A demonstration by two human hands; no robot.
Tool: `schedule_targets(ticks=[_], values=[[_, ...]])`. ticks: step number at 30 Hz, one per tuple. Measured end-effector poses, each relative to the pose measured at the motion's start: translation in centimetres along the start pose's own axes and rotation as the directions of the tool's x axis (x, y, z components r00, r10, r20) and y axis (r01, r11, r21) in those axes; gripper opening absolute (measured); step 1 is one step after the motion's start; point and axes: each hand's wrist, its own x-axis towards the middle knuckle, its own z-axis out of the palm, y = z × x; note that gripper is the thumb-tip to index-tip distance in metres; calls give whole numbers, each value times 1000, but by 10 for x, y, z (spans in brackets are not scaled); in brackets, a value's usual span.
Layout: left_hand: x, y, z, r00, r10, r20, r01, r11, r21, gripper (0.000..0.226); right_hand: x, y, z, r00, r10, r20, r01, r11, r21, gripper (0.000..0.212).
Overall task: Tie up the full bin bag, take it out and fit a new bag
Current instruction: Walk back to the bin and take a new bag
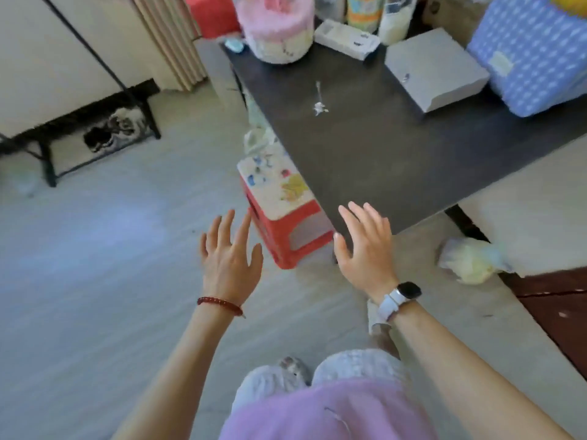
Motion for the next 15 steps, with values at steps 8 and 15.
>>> schedule_targets(ticks=[8, 15], values=[[-89, -234, -75, 835, -537, -119, 541, 841, -3, 54, 2, -217, 135, 863, -423, 276, 403, 906, 130, 41], [-61, -355, -80, 698, -700, -147, 700, 711, -61, 45, 73, -355, 246, 699, -563, 441, 560, 814, 152, 51]])
